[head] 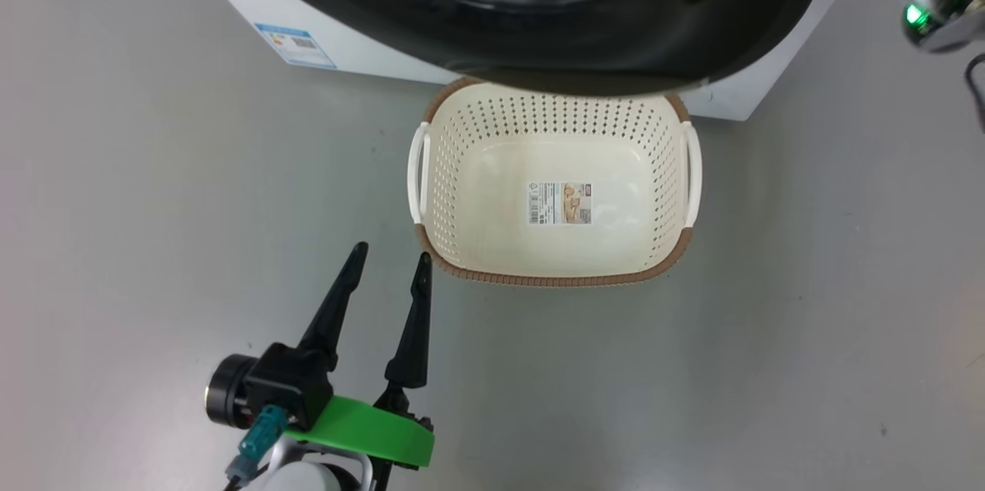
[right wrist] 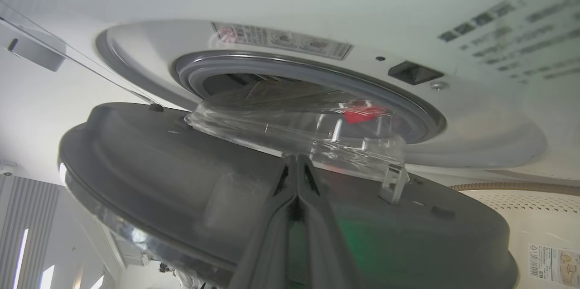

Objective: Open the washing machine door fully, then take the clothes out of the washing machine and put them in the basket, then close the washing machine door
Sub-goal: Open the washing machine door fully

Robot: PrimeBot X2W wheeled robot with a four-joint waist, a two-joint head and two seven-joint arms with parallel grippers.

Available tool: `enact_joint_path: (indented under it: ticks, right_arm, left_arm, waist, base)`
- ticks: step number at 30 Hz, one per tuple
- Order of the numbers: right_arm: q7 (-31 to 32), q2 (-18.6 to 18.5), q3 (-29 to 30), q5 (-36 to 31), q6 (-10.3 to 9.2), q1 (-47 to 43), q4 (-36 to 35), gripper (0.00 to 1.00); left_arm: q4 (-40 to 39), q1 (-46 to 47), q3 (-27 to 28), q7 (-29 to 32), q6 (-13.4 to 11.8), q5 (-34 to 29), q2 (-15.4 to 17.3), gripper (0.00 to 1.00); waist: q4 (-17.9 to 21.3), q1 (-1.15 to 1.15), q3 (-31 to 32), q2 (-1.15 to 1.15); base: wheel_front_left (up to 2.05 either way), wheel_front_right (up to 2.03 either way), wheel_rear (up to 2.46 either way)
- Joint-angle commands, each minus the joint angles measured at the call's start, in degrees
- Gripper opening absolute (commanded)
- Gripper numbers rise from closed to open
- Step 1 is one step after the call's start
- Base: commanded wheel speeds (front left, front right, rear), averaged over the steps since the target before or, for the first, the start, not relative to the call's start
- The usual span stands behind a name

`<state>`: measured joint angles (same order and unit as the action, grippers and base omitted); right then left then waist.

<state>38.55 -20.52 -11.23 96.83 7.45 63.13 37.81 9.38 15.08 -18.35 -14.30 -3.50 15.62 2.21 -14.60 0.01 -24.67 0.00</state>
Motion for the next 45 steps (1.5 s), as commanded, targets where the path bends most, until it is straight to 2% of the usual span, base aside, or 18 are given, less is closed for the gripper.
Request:
enact_joint_path:
  ticks: [1, 19, 34, 45]
  right_arm:
    - [1.4, 1.9, -1.1, -0.7, 0.03, -2.5, -2.3, 0.00]
    - [4.5, 4.6, -2.4, -1.6, 0.03, -10.7, -7.2, 0.00]
    - [8.3, 6.4, -3.4, -1.5, 0.03, -15.2, -11.3, 0.00]
    - [4.7, 6.8, -2.0, -4.2, 0.03, -15.5, -11.4, 0.00]
  left_arm:
    - [-1.0, -1.4, 2.0, -0.7, 0.2, -0.6, 0.7, 1.00]
    - [-0.5, -3.7, 3.1, -0.7, 1.2, -1.9, 0.7, 1.00]
    - [-0.8, -4.8, 3.6, -0.7, 1.3, -2.2, 0.7, 1.00]
    - [-1.2, -4.7, 3.6, -0.7, 1.1, -2.0, 0.7, 1.00]
  waist:
    - [0.6, 0.00, 1.1, 0.00]
    - [1.8, 0.00, 5.5, 0.00]
    - [2.1, 0.00, 6.8, 0.00]
    - [2.1, 0.00, 6.7, 0.00]
  base:
    - [0.00, 0.00, 0.00]
    - [0.00, 0.00, 0.00]
    - [0.00, 0.00, 0.00]
    - [0.00, 0.00, 0.00]
